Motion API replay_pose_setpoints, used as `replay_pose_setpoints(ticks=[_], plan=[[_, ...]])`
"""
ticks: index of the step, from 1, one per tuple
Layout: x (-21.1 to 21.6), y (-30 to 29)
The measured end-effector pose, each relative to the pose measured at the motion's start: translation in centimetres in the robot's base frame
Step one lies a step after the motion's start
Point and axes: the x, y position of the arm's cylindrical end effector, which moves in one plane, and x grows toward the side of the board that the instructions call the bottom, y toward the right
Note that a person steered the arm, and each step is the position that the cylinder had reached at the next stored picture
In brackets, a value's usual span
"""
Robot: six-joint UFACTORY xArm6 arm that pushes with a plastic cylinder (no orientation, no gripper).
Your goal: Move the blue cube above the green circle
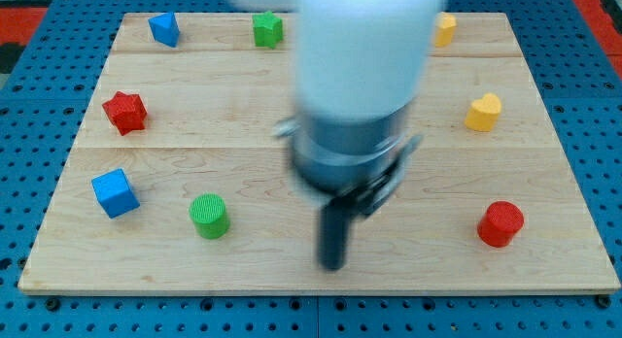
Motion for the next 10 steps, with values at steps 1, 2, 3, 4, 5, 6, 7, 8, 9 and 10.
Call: replay_pose_setpoints(ticks=[1,2,3,4,5,6,7,8,9,10], plan=[[0.1,-7.6],[-3.1,-16.7],[-5.2,-24.6],[-5.8,-27.7],[-6.1,-28.3],[-6.1,-28.4],[-5.1,-28.3],[-1.4,-26.1],[-1.7,-25.2],[-2.4,-28.4]])
